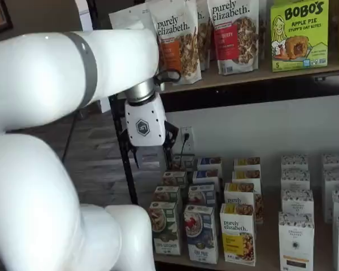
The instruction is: Pick up the blue and white box that is on the bottom shelf, the second box from the left
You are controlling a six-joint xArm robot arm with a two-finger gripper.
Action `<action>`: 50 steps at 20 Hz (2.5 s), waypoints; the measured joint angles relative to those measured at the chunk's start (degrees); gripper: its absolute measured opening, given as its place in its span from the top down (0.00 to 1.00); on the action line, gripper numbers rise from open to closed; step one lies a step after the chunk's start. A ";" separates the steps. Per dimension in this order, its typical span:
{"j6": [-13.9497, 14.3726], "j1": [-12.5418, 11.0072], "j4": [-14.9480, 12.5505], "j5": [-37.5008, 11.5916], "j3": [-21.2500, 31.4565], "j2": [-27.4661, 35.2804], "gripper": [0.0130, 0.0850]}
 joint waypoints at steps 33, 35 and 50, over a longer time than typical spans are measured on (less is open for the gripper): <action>1.10 2.71 1.74 -19.55 5.62 15.14 0.00; 1.16 2.98 1.93 -20.87 5.66 16.67 0.00; 3.00 5.02 1.28 -32.43 7.42 26.07 0.00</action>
